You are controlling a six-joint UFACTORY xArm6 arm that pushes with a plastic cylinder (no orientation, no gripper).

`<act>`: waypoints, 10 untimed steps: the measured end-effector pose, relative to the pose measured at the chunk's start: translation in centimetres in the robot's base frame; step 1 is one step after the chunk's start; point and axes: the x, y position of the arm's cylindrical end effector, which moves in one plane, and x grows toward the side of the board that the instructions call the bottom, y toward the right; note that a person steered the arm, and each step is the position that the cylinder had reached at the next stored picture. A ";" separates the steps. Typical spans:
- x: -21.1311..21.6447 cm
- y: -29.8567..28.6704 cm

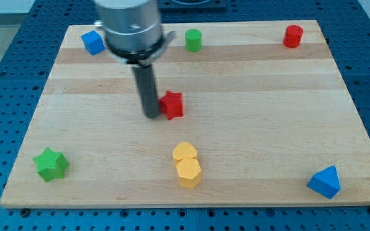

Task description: Push the red star closer to the red circle

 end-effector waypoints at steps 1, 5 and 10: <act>-3.1 5.5; -16.6 17.6; -0.3 8.0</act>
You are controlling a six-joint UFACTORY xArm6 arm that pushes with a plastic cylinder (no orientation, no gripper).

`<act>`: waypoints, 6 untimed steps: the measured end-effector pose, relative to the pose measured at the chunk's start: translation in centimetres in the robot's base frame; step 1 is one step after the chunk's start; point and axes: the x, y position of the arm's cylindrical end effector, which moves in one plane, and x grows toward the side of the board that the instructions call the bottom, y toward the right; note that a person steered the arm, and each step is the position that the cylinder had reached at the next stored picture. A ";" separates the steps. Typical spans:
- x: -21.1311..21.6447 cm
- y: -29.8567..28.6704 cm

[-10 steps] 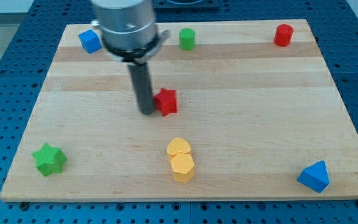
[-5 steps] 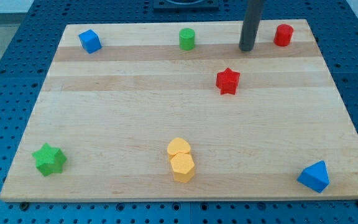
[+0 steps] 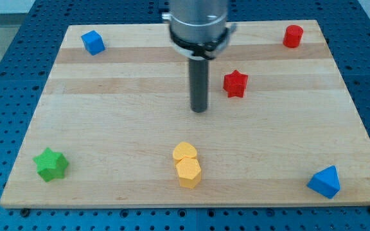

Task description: Push the red star closer to the red circle

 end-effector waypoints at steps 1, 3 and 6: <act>-2.0 1.5; -5.2 4.1; -13.8 14.1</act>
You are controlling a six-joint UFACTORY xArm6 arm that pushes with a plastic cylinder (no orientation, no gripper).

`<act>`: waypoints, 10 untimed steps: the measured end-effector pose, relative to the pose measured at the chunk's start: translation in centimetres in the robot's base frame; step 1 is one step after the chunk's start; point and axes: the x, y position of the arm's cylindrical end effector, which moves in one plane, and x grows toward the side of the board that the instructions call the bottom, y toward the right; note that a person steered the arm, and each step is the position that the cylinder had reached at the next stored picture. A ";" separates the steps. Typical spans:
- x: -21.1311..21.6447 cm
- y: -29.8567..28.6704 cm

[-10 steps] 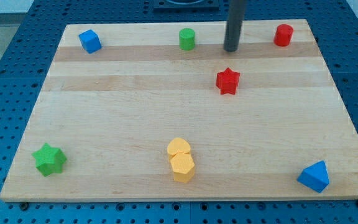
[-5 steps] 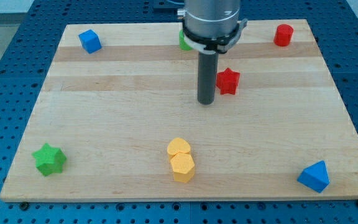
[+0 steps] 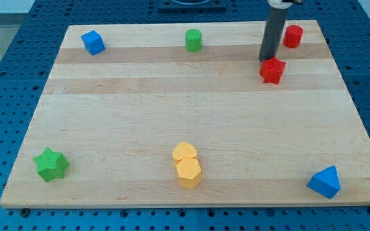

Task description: Push the red star closer to the red circle

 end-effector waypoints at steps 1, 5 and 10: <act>0.3 -1.8; 7.5 -3.3; 1.9 0.6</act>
